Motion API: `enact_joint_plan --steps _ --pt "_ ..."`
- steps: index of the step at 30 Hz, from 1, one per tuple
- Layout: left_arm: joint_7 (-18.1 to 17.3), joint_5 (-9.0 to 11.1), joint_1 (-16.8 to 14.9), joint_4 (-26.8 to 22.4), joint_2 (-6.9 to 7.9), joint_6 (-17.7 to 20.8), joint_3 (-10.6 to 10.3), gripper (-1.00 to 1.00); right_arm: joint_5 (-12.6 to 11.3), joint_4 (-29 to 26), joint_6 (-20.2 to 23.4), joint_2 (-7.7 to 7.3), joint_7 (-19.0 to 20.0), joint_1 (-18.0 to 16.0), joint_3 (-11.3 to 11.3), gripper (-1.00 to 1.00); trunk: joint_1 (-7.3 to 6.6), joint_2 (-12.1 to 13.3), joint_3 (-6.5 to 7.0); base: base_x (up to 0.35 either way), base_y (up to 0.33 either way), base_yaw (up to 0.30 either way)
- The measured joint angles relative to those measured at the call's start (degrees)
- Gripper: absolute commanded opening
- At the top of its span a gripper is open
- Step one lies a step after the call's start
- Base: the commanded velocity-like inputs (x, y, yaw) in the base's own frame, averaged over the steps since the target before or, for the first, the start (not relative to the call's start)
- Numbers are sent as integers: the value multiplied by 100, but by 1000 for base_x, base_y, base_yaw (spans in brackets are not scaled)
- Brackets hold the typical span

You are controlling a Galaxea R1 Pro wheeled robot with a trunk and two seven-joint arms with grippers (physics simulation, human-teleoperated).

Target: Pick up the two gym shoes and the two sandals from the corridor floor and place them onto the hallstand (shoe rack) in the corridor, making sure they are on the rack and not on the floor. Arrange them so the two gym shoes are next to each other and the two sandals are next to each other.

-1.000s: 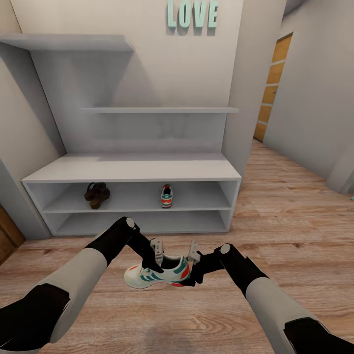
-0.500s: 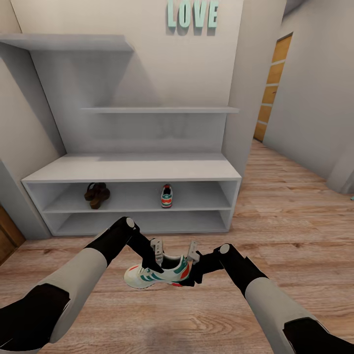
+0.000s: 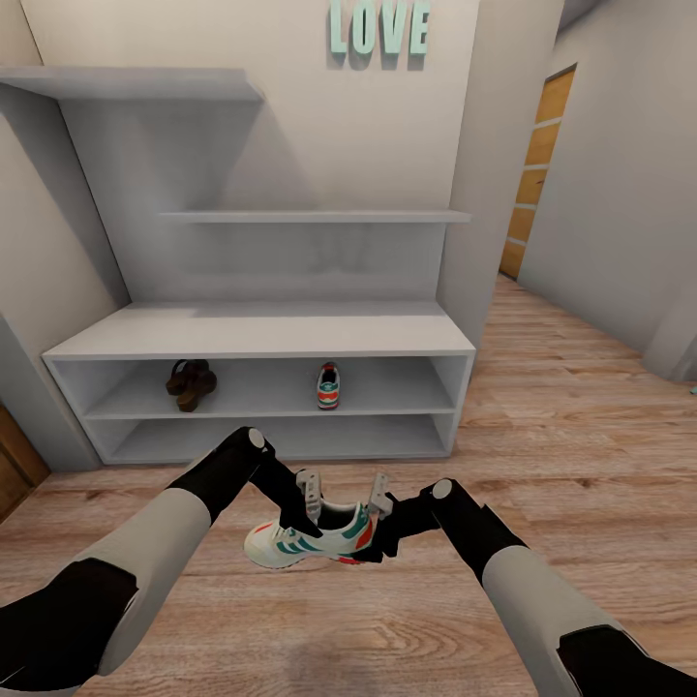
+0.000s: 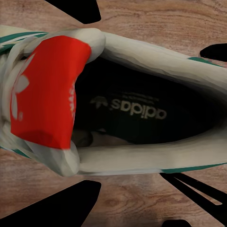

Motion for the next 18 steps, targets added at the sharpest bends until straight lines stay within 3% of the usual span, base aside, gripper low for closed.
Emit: enact_joint_plan --steps 2,3,18 --pt "1 0 0 0 2 0 0 -100 2 -10 0 0 0 0 0 100 0 0 0 0 0 0" --pt "1 0 0 0 1 0 0 -100 1 -15 0 0 2 0 0 -100 0 0 0 0 0 0" --pt "0 3 0 0 1 0 -5 -100 29 -31 -7 -2 -1 0 3 -100 0 0 0 0 0 0"
